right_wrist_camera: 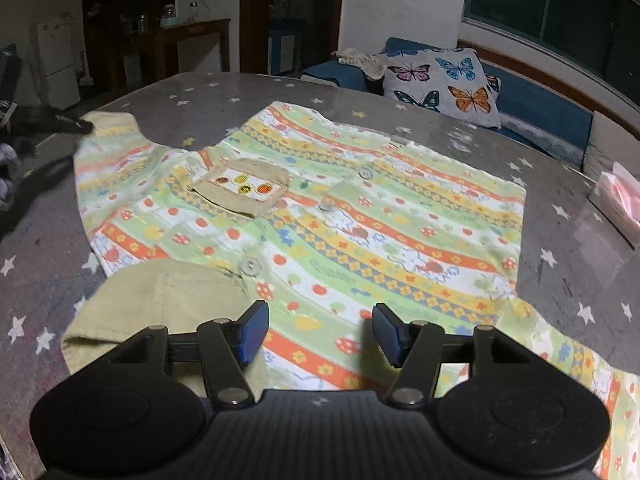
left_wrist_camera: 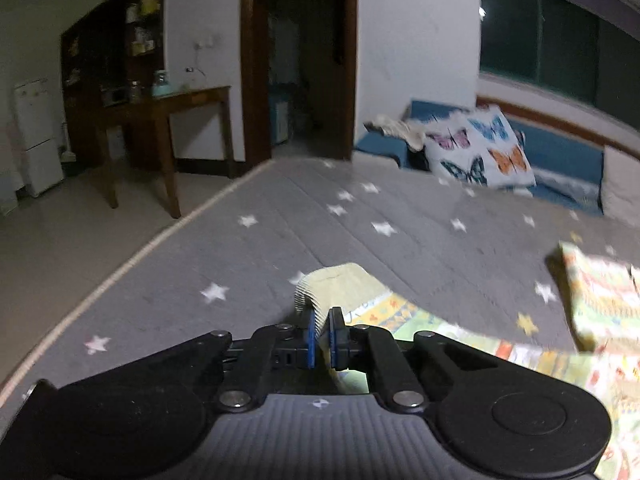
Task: Fold clothes
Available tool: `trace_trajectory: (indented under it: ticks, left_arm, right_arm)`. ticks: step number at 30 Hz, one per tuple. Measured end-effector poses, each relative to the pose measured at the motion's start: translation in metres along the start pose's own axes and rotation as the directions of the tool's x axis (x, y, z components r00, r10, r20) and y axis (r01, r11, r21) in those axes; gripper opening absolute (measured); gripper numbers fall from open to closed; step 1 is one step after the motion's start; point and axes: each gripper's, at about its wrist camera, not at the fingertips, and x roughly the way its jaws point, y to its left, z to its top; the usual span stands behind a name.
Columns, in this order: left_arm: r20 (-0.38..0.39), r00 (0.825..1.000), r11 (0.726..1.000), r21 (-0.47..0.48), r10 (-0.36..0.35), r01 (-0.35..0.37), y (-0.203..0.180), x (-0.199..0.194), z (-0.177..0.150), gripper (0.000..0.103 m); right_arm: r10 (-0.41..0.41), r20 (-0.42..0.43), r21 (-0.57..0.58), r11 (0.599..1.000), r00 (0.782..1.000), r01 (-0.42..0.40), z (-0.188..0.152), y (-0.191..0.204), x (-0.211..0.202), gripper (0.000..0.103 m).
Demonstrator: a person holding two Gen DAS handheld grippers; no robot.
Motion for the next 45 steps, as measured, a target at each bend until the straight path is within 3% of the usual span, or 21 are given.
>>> trace_trajectory:
  ticks: [4,7,8,9,11,16,18,22,27,28,35,39,43,45]
  left_arm:
    - [-0.054,0.998,0.999,0.041,0.014,-0.011,-0.003,0.01,-0.006,0.008]
    - [-0.088,0.996,0.999,0.032,0.026,-0.023,-0.004,0.017,-0.009,0.014]
    - [-0.085,0.996,0.999,0.03,0.032,-0.029,-0.005,0.015,-0.008,0.023]
    - [-0.081,0.996,0.999,0.028,0.038,-0.036,-0.005,0.012,-0.006,0.039]
    - [-0.072,0.997,0.999,0.025,0.04,-0.038,-0.007,0.007,-0.003,0.047]
    - [-0.031,0.994,0.993,0.051,-0.106,0.108,-0.037,-0.008,0.017,0.051]
    - [-0.052,0.977,0.976,0.063,-0.207,0.21,-0.057,-0.005,0.024,0.057]
    - [-0.111,0.924,0.925,0.062,-0.366,0.374,-0.099,0.008,0.033,0.062]
    - [-0.191,0.87,0.878,0.07,-0.454,0.474,-0.148,0.036,0.043,0.066]
    - [-0.205,0.863,0.871,0.079,-0.462,0.485,-0.158,0.041,0.044,0.066]
    - [-0.236,0.867,0.867,0.145,-0.438,0.477,-0.204,0.074,0.051,0.067]
    - [-0.255,0.85,0.857,0.12,-0.461,0.501,-0.213,0.09,0.052,0.064]
    - [-0.265,0.819,0.837,0.071,-0.508,0.542,-0.214,0.102,0.054,0.046]
    - [-0.266,0.806,0.828,0.049,-0.529,0.559,-0.214,0.107,0.055,0.03]
  right_arm:
    - [-0.001,-0.001,0.01,1.0,1.0,0.001,-0.001,-0.002,0.0,0.063]
    - [-0.006,0.0,0.004,1.0,1.0,0.006,-0.001,-0.001,0.0,0.063]
    - [-0.006,0.0,0.003,1.0,1.0,0.006,-0.001,-0.001,-0.001,0.063]
    - [-0.004,-0.001,0.002,1.0,1.0,0.004,-0.001,-0.001,-0.001,0.063]
    - [-0.003,-0.002,-0.001,1.0,1.0,0.003,-0.001,-0.001,-0.001,0.064]
    - [-0.003,0.002,-0.001,1.0,1.0,0.003,-0.001,-0.002,-0.001,0.065]
    - [0.001,0.003,0.003,1.0,1.0,-0.001,-0.002,-0.003,-0.001,0.066]
    - [0.008,0.004,0.011,1.0,1.0,-0.008,-0.002,-0.005,0.0,0.067]
    - [0.015,0.002,0.012,1.0,1.0,-0.015,-0.002,-0.007,0.001,0.067]
    - [0.018,0.002,0.015,1.0,1.0,-0.018,-0.002,-0.008,0.001,0.067]
    - [0.028,0.003,0.033,0.999,1.0,-0.028,-0.002,-0.012,0.003,0.072]
    - [0.029,0.004,0.029,0.999,1.0,-0.029,-0.002,-0.011,0.003,0.072]
    - [0.034,0.006,0.031,0.999,0.999,-0.034,-0.002,-0.012,0.004,0.072]
    - [0.037,0.007,0.036,0.999,0.999,-0.037,-0.002,-0.013,0.004,0.073]
